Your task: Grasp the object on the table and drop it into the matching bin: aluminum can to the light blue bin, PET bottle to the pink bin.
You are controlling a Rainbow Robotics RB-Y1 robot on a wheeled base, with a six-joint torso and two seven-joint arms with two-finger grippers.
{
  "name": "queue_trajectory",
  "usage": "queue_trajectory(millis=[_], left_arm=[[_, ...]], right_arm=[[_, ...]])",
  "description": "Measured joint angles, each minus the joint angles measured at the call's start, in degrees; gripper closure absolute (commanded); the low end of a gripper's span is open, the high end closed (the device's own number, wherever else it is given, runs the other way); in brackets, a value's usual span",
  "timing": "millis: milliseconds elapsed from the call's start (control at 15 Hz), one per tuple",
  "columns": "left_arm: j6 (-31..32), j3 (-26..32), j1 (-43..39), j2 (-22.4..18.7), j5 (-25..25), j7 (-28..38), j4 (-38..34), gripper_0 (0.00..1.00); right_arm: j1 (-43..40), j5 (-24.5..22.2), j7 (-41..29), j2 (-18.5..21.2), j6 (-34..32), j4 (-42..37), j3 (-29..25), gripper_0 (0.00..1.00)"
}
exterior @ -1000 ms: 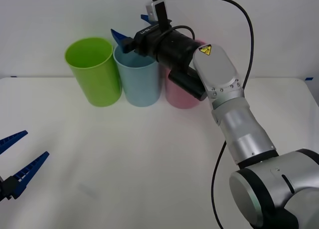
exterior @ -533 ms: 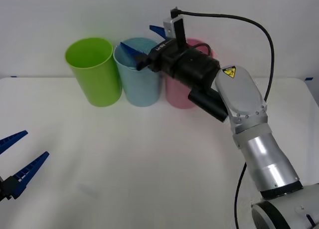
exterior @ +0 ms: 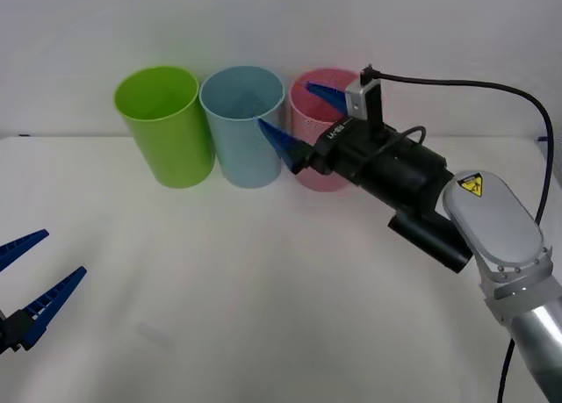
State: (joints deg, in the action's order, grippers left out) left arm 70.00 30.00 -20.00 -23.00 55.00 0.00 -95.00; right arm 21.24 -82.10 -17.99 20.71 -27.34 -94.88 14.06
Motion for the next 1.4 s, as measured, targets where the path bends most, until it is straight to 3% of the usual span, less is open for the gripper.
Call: queue_trajectory(millis=[200,600,933,1400], left_arm=[[0.0,0.0,0.0,0.0,0.0,0.0,0.0,0.00],[0.0,0.0,0.0,0.0,0.0,0.0,0.0,0.00],[0.0,0.0,0.0,0.0,0.0,0.0,0.0,0.00],[0.0,0.0,0.0,0.0,0.0,0.0,0.0,0.00]], right_arm=[[-6.5,3.4,1.5,5.8,0.2,-5.3,-0.2,0.00],[-18.5,12.7,15.7,13.7,-0.9,-10.2,-4.7,0.00],[-27.6,14.5,19.7,13.0,-11.0,-10.3,-13.7,0.00],[-36.6,14.6,20.2,7.9,-25.5,-10.3,-25.9,0.00]])
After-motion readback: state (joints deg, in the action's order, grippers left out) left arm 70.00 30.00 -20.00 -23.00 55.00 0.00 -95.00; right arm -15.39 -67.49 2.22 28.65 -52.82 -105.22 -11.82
